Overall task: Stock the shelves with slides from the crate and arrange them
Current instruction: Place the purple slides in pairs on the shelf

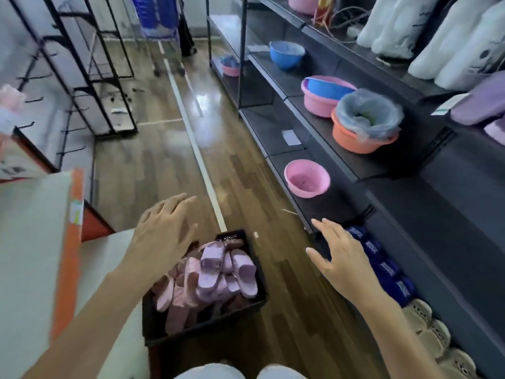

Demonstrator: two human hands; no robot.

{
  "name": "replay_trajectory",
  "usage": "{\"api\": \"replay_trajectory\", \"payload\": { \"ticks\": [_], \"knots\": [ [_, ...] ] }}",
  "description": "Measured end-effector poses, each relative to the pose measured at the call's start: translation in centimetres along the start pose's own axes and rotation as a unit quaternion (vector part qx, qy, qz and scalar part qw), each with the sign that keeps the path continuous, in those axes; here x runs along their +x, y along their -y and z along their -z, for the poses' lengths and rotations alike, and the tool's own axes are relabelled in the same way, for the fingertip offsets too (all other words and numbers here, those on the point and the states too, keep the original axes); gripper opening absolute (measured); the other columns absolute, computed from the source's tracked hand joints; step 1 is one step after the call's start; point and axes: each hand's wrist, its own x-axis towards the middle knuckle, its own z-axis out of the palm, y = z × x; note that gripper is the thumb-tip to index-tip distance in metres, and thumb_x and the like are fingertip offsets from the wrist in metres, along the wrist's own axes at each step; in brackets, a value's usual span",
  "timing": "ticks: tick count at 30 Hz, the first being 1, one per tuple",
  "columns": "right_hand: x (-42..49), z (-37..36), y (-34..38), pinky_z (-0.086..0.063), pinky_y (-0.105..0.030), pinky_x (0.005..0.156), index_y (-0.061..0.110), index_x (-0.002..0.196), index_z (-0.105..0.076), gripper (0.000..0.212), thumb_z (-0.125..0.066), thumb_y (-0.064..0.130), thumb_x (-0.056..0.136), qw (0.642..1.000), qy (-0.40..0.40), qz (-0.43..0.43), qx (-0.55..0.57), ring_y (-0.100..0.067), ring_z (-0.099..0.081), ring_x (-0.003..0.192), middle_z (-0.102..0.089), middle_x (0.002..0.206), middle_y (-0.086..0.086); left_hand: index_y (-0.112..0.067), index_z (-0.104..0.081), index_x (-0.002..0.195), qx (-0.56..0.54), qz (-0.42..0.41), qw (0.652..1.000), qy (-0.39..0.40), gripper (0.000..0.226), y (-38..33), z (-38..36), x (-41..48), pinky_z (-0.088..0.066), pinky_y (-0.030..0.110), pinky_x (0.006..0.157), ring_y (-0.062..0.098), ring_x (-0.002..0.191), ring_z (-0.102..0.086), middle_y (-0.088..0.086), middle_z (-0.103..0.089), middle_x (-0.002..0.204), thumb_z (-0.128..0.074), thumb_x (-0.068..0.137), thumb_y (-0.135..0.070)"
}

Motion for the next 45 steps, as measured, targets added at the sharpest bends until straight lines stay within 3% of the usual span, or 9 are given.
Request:
{"api": "replay_trajectory", "payload": {
  "ticks": [6,14,17,20,24,31,40,45],
  "knots": [
    [5.1,-3.0,1.6,-0.028,-0.036,0.112,0.026,0.143,-0.031,0.057,-0.050,0.041,0.092,0.996,0.058,0.070,-0.026,-0.014,-0.031,0.136,-0.035,0.148,0.003,-0.009,-0.058,0.121,0.024,0.060,0.998,0.026,0.044,3.9,-2.0,-0.7,-0.046,0.051,0.090,0.035,0.116,-0.052,0.012,-0.059,0.121,-0.070,0.078,-0.016],
    [11.6,-7.3,0.6,-0.023,-0.031,0.110,0.027,0.145,-0.026,0.058,-0.046,0.044,0.093,0.976,0.154,0.143,-0.054,-0.013,-0.028,0.137,-0.030,0.150,0.004,-0.010,-0.060,0.120,0.037,0.161,0.982,0.088,0.058,4.6,-6.8,-0.5,-0.046,0.047,0.087,0.033,0.110,-0.056,0.010,-0.059,0.120,-0.033,0.078,-0.041],
    [13.9,-9.3,-0.4,-0.023,-0.029,0.110,0.027,0.145,-0.024,0.058,-0.045,0.043,0.094,0.968,0.193,0.154,-0.053,-0.013,-0.026,0.137,-0.029,0.150,0.004,-0.010,-0.058,0.123,0.028,0.191,0.975,0.113,0.045,3.9,-9.0,0.3,-0.045,0.046,0.090,0.033,0.114,-0.053,0.011,-0.057,0.124,-0.049,0.085,-0.032],
    [15.6,-11.6,-1.6,-0.023,-0.030,0.109,0.025,0.145,-0.025,0.057,-0.046,0.040,0.094,0.961,0.231,0.148,-0.041,-0.014,-0.026,0.137,-0.030,0.150,0.002,-0.009,-0.055,0.126,0.018,0.211,0.968,0.137,0.043,3.5,-11.6,1.2,-0.042,0.045,0.093,0.033,0.116,-0.051,0.011,-0.055,0.129,-0.061,0.085,-0.020],
    [17.4,-15.4,-3.7,-0.026,-0.031,0.107,0.024,0.144,-0.027,0.056,-0.047,0.037,0.094,0.956,0.262,0.127,-0.032,-0.015,-0.029,0.135,-0.032,0.148,0.001,-0.005,-0.062,0.117,0.002,0.227,0.958,0.176,0.047,4.5,-15.7,1.8,-0.050,0.045,0.080,0.036,0.098,-0.062,0.016,-0.062,0.118,-0.048,0.079,-0.030],
    [20.1,-24.0,-7.0,-0.034,-0.034,0.104,0.021,0.143,-0.029,0.056,-0.049,0.035,0.093,0.951,0.304,0.063,0.005,-0.018,-0.037,0.129,-0.037,0.144,0.000,-0.015,-0.044,0.136,-0.063,0.321,0.914,0.242,0.046,8.3,-25.2,2.8,-0.039,0.039,0.096,0.029,0.121,-0.047,0.008,-0.047,0.138,-0.052,0.091,-0.021],
    [23.6,-38.2,-10.0,-0.037,-0.033,0.100,0.021,0.142,-0.031,0.055,-0.052,0.034,0.093,0.941,0.329,-0.034,0.072,-0.019,-0.039,0.127,-0.040,0.141,0.000,-0.019,-0.044,0.134,-0.124,0.394,0.882,0.226,0.043,14.0,-39.8,5.7,-0.044,0.039,0.091,0.025,0.114,-0.052,0.004,-0.050,0.135,-0.050,0.092,-0.024],
    [24.7,-46.7,-12.2,-0.035,-0.033,0.101,0.016,0.143,-0.030,0.057,-0.053,0.033,0.093,0.940,0.325,-0.073,0.072,-0.021,-0.037,0.128,-0.036,0.144,-0.003,-0.012,-0.040,0.137,-0.163,0.389,0.877,0.229,0.051,17.0,-48.0,6.8,-0.033,0.034,0.102,0.022,0.127,-0.041,0.007,-0.043,0.141,-0.055,0.091,-0.026]
  ]
}}
